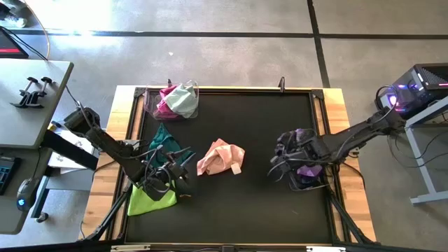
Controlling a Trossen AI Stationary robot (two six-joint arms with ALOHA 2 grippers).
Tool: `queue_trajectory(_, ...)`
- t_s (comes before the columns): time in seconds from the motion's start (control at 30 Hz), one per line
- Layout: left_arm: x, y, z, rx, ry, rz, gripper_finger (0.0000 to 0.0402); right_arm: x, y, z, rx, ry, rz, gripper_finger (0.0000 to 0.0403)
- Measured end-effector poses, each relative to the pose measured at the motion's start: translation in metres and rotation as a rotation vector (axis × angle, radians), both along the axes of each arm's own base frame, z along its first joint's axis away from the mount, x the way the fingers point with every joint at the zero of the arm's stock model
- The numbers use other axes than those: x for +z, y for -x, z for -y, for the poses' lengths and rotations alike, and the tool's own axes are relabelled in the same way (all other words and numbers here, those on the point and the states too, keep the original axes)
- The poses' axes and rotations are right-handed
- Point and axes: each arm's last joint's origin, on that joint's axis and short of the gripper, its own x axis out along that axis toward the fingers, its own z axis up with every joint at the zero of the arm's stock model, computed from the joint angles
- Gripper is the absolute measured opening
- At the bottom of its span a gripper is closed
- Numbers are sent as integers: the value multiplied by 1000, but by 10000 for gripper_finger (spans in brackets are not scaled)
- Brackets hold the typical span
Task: Sort towels by color in basket
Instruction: Put the violet towel into the bottom transparent bin
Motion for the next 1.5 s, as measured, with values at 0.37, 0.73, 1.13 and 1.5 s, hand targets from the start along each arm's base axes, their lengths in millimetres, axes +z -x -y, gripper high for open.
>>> queue_trajectory(0.37,0,0,-1,3,-2,-3,126,-43,-6,39,-123,44,42,118)
queue_trajectory(0.73,-1,0,-1,4,-2,-3,126,-46,8,50,-240,51,-77,96)
queue_trajectory(1.13,-1,-1,-1,-11,5,-6,126,-3,19,16,-155,-35,-182,94)
queue_trajectory(1.5,-1,-1,0,-43,19,-14,126,2,57,1,-377,-41,-366,76)
